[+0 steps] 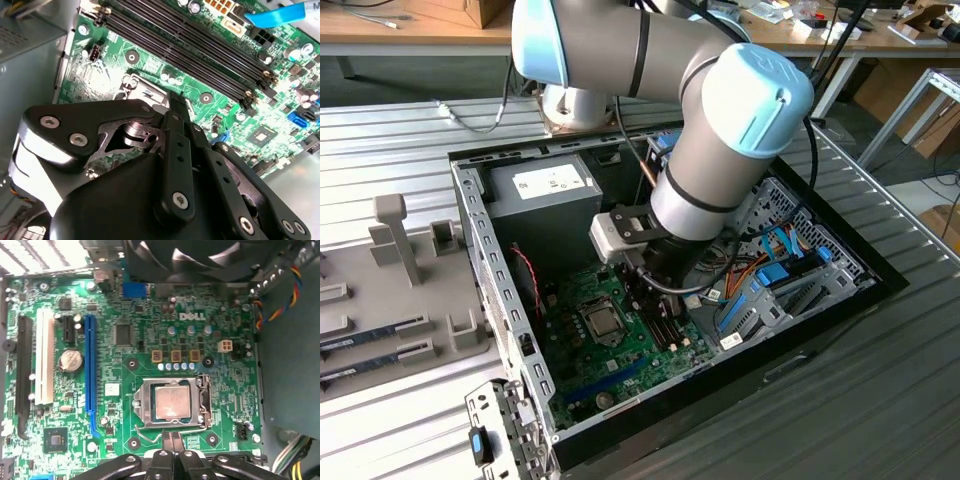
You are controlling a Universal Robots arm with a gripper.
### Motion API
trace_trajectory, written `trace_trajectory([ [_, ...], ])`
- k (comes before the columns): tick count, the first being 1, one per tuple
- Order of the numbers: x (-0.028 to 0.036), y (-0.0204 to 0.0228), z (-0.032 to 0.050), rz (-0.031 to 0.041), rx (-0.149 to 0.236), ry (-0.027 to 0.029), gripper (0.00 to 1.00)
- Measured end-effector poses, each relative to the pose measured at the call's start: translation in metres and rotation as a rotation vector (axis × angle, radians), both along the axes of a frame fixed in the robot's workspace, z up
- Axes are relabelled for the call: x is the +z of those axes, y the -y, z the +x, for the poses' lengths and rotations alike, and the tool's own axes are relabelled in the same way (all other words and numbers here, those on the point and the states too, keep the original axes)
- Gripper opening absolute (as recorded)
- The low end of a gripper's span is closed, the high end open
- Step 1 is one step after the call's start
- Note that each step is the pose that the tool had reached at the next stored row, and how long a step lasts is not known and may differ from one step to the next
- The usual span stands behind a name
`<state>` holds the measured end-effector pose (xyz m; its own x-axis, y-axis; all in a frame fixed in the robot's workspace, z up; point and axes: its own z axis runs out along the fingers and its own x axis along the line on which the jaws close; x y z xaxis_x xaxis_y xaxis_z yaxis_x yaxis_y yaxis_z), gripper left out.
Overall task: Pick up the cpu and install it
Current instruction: 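Close the cpu cover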
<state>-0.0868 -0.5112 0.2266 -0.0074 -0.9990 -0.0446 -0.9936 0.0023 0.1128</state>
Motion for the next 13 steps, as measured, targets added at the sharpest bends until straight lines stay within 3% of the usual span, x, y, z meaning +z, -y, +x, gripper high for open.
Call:
trace_trajectory([
  [2, -0.0004, 0.0000, 0.0000, 0.0000, -0.032, 0.0000, 0.11],
  [7, -0.0028, 0.0000, 0.0000, -0.0002, -0.197, 0.0001, 0.11],
  [13, -0.0053, 0.0001, -0.0071, -0.0008, -0.213, 0.0004, 0.11],
])
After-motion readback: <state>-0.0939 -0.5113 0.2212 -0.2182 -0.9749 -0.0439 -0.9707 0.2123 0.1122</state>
